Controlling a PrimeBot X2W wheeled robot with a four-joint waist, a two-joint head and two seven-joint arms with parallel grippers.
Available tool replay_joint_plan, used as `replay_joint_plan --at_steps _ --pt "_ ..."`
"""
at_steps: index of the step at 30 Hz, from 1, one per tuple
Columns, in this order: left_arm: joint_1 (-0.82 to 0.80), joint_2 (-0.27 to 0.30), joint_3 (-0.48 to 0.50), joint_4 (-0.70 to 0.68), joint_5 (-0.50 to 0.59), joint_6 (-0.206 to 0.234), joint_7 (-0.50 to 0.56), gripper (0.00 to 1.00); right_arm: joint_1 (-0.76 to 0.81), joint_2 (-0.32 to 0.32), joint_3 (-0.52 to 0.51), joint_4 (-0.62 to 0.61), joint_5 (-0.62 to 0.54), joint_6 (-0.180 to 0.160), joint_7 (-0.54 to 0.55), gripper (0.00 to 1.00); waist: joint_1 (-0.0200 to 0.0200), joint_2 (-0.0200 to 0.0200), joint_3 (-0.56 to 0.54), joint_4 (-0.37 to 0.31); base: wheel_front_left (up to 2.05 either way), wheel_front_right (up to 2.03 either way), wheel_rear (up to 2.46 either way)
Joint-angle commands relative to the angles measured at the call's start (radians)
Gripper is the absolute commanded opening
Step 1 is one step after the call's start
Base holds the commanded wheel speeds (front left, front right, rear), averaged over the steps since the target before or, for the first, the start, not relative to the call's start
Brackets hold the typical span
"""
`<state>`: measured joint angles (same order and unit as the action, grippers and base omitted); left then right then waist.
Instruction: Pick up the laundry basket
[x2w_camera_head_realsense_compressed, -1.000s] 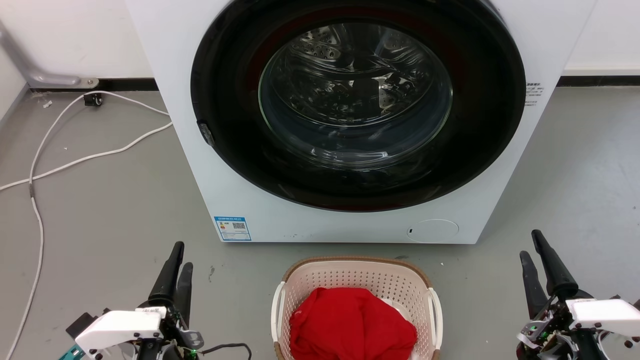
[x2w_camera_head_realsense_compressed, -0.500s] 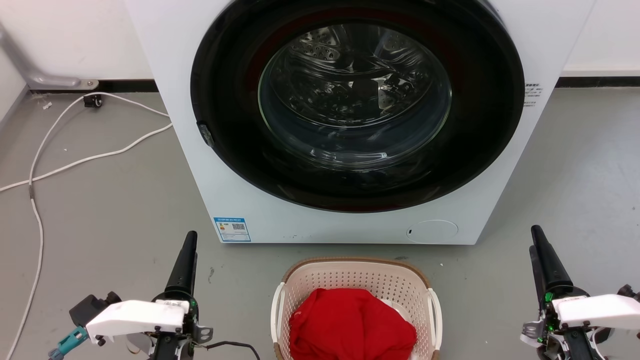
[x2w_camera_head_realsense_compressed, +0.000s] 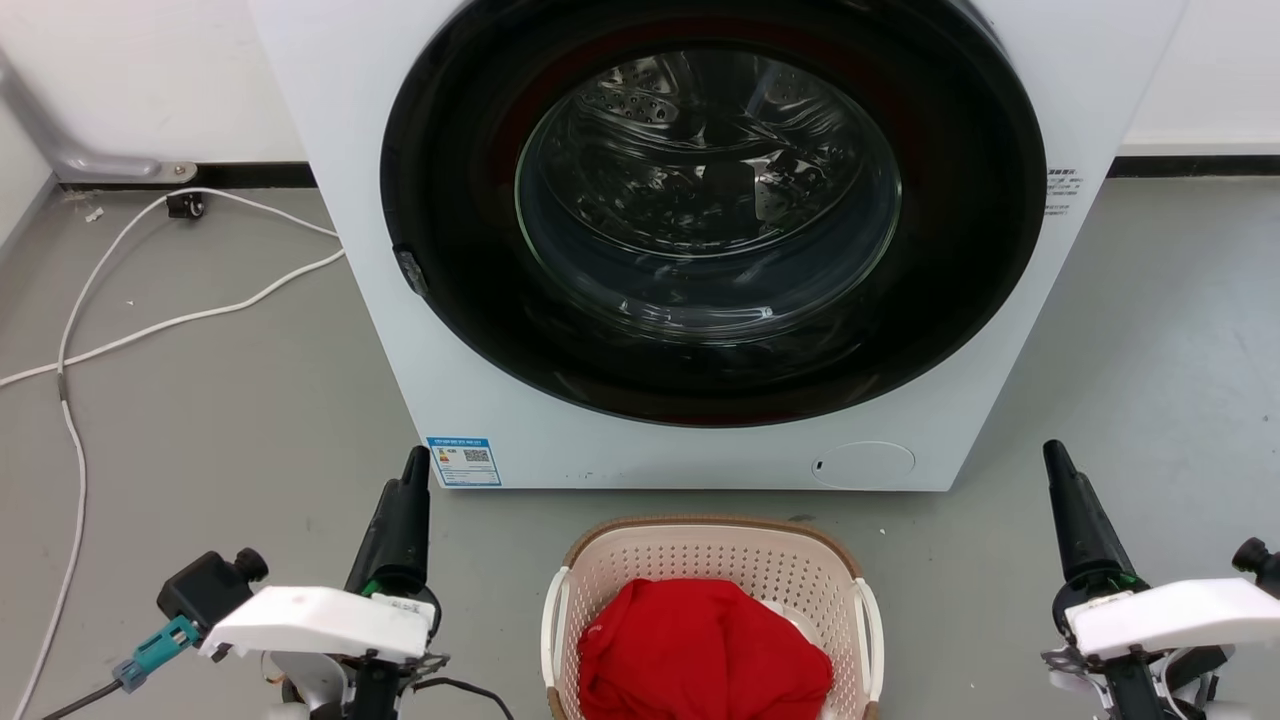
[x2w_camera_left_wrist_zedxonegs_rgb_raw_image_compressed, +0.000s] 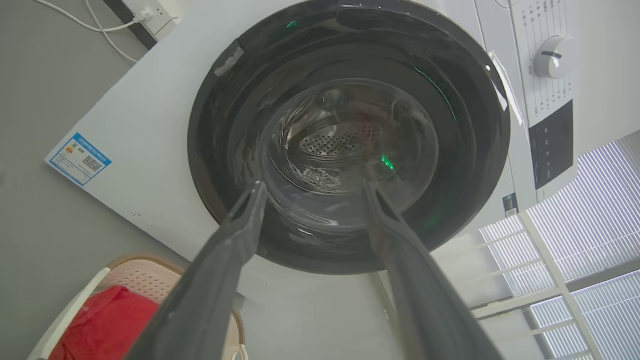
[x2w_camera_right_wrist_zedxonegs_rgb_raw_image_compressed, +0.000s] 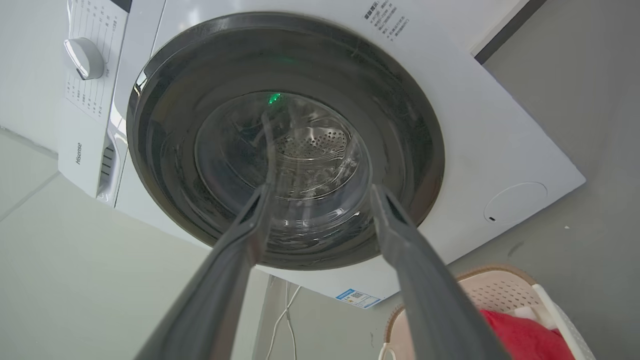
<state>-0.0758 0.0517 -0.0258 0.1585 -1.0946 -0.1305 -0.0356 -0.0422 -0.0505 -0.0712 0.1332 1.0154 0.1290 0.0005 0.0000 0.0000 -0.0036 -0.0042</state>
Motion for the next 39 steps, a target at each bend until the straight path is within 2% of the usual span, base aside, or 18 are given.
replay_joint_plan --at_steps 1,22,39 --pt "-0.013 0.004 -0.01 -0.019 0.052 0.0 -0.012 1.0 -0.005 -0.002 0.004 -0.028 -0.059 0.001 0.001 1.0 0.0 0.0 -0.001 0.0 0.0 0.0 0.0" --pt "0.002 0.022 -0.066 -0.033 0.408 0.019 -0.08 1.0 0.022 -0.002 0.03 -0.101 -0.44 0.002 0.006 1.0 0.0 0.0 -0.006 -0.002 0.0 0.0 0.0" --pt "0.011 0.04 -0.104 -0.036 0.62 0.043 -0.126 1.0 0.04 -0.001 0.047 -0.11 -0.649 0.002 -0.012 1.0 0.0 0.0 -0.009 -0.004 0.0 0.0 0.0"
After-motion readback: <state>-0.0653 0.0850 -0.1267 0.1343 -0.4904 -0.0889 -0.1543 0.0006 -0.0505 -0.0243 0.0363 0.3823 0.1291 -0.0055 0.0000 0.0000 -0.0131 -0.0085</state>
